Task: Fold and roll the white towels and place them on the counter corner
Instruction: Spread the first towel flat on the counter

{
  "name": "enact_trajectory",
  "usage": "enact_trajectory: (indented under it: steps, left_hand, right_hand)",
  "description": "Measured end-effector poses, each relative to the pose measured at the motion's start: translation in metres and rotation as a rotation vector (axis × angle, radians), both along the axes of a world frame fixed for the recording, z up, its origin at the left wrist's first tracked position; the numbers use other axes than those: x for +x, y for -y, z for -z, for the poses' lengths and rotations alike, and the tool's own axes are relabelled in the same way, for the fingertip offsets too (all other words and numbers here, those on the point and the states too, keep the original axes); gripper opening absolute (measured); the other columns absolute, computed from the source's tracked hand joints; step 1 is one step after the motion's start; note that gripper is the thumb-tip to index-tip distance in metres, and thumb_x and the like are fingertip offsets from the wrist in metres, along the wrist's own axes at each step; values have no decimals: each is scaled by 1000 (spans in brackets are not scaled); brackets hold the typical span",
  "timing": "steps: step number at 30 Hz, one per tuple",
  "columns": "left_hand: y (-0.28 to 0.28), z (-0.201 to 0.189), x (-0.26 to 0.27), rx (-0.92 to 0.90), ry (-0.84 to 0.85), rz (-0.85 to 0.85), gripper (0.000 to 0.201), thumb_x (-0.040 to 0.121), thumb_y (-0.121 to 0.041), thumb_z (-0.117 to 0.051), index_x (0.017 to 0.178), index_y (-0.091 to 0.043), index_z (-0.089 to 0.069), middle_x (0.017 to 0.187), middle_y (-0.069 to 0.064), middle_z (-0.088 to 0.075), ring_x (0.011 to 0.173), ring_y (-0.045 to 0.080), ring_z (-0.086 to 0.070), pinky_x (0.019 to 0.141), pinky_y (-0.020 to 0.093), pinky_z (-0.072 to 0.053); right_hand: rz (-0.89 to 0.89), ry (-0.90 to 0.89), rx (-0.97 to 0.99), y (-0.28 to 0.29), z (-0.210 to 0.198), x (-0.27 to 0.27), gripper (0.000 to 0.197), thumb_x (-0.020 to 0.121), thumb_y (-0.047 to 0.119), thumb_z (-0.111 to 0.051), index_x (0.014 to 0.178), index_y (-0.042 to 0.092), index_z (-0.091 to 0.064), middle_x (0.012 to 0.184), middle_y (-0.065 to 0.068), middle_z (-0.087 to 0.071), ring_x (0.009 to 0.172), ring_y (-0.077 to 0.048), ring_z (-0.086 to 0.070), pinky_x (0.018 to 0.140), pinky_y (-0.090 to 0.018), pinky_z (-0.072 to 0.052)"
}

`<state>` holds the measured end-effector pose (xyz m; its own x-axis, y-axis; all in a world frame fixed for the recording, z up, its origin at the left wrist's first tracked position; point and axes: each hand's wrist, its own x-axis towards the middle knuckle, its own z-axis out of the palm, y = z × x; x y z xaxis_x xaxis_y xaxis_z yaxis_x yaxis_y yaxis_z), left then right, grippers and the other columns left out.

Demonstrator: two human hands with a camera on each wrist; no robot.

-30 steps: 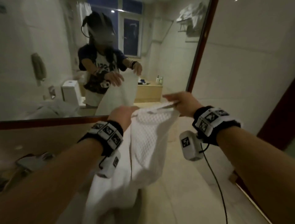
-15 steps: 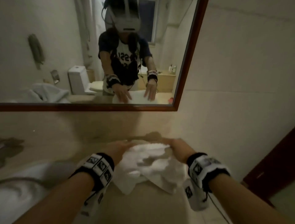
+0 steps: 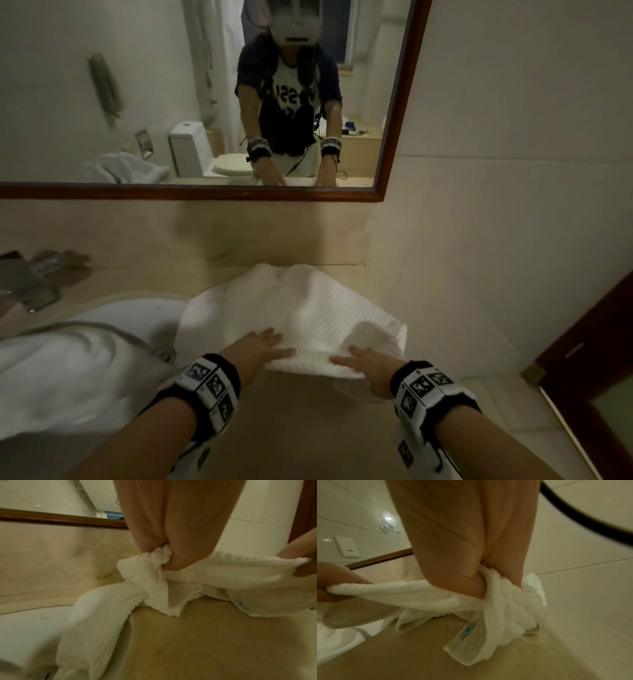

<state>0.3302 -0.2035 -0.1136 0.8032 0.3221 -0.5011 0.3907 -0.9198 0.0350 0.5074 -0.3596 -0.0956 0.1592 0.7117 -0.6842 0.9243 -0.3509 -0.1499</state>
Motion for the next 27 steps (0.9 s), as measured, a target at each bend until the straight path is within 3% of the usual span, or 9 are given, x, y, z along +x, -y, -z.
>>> enact_trajectory:
  steps: [4, 8, 13, 15, 17, 19, 21, 24, 27]
  left_hand:
    - [55, -3, -48, -19, -16, 24, 84, 87, 20, -31, 149, -31, -7, 159, 4, 2, 147, 20, 4, 119, 33, 0]
    - [112, 9, -103, -51, -60, 46, 76, 92, 15, -27, 149, -32, -7, 159, 5, 5, 147, 22, 5, 120, 35, -1]
    - [149, 16, -153, -173, -153, -28, 62, 98, -9, -37, 148, -35, -11, 159, 1, 7, 147, 18, 3, 120, 33, -6]
    - [152, 11, -164, -185, -106, -87, 71, 91, -48, -48, 147, -39, -5, 158, -5, 9, 147, 15, 3, 120, 35, -5]
    - [151, 6, -164, -76, 15, -104, 93, 62, -89, -10, 140, -47, 18, 153, -9, 23, 146, 14, 11, 118, 39, 1]
    - [149, 3, -159, 42, 140, -121, 88, 35, -89, 25, 115, -56, 47, 142, -6, 37, 144, 16, 19, 117, 43, 5]
    - [141, 1, -154, 78, 207, -209, 75, 31, -84, 36, 98, -57, 56, 138, -2, 41, 140, 20, 26, 116, 47, 6]
    - [121, 1, -140, 109, 229, -357, 81, 33, -87, 33, 104, -56, 54, 143, 2, 40, 134, 20, 32, 115, 52, 3]
    - [92, 6, -119, 179, 215, -469, 86, 61, -88, 1, 127, -47, 38, 153, 6, 29, 144, 22, 20, 114, 56, -2]
  right_hand:
    - [20, -58, -32, 51, -5, -53, 66, 98, 0, -36, 150, 19, -1, 159, -10, 3, 146, -27, -7, 111, -29, -14]
    - [-19, -15, -99, 102, 11, -100, 78, 93, -5, -45, 150, 29, -4, 159, -11, 7, 146, -33, -1, 115, -43, -16]
    - [-9, -15, -67, 140, 27, -133, 66, 92, 27, -56, 148, 29, -22, 158, -12, -9, 144, -37, -12, 117, -51, -15]
    - [27, -32, 13, 146, 20, -131, 75, 86, 53, -55, 148, 36, -16, 159, -3, -9, 146, -28, -9, 117, -47, -12]
    - [-10, 56, 183, 147, 13, -123, 86, 76, 76, -41, 147, 43, -5, 160, 1, 3, 147, -21, 2, 118, -46, -5]
    - [-29, 123, 267, 142, 10, -114, 88, 73, 79, -37, 144, 48, 4, 157, 5, 18, 146, -19, 13, 116, -53, -3]
    - [0, 125, 278, 128, 10, -105, 87, 79, 72, -45, 142, 51, 11, 155, 7, 26, 145, -20, 16, 114, -59, -4]
    - [52, 102, 346, 94, 14, -91, 87, 80, 68, -48, 140, 54, 14, 156, 6, 24, 146, -23, 13, 112, -61, -8]
    - [64, 118, 406, 49, 15, -72, 79, 86, 63, -44, 143, 50, 10, 157, 4, 21, 147, -23, 8, 113, -57, -13]
